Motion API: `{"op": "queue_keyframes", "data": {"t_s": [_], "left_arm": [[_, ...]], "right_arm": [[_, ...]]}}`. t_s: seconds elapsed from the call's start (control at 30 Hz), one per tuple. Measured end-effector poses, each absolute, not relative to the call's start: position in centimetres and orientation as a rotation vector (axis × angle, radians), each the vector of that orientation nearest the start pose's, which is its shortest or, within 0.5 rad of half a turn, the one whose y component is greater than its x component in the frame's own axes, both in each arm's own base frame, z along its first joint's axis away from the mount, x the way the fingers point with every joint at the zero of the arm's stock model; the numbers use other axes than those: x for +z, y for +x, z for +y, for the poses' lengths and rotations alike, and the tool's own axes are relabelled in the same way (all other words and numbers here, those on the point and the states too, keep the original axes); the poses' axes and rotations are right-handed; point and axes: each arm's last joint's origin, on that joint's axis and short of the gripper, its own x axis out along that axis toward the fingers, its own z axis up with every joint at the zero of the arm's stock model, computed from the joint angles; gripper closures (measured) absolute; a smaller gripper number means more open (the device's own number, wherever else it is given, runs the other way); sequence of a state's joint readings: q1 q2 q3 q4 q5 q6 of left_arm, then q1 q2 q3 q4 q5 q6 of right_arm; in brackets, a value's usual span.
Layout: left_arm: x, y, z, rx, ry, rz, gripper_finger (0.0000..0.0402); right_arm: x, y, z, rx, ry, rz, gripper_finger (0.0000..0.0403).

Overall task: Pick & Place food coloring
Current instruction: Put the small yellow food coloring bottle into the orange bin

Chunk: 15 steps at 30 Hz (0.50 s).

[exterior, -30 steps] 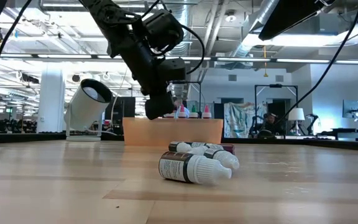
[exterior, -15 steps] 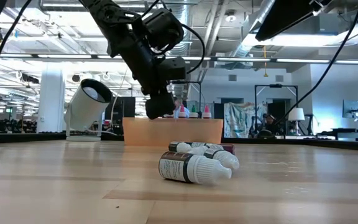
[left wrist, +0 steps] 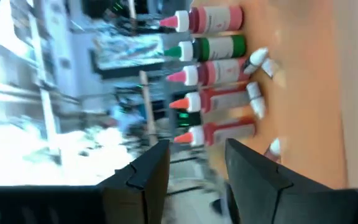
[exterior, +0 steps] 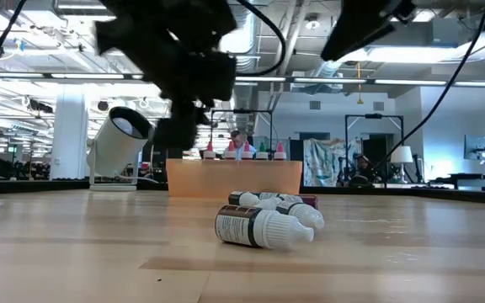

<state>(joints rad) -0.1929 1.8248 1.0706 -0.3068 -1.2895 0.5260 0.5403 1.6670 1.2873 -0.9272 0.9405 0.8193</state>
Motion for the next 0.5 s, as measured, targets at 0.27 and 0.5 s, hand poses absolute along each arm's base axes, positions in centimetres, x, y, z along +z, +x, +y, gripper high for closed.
{"op": "queue_keyframes", "data": {"t_s": [0.27,0.5], "left_arm": [[16.3,31.5,-11.5,0.529,1.206,0.982,0.0266],[17.3,30.7,-17.8,0.082,0.860,0.900,0.0269]], "right_arm": [[23.7,30.6,13.0,-0.629,-0.182,0.798,0.0274],[23.1,31.7,11.7,-0.582,-0.137,0.874,0.0274]]}}
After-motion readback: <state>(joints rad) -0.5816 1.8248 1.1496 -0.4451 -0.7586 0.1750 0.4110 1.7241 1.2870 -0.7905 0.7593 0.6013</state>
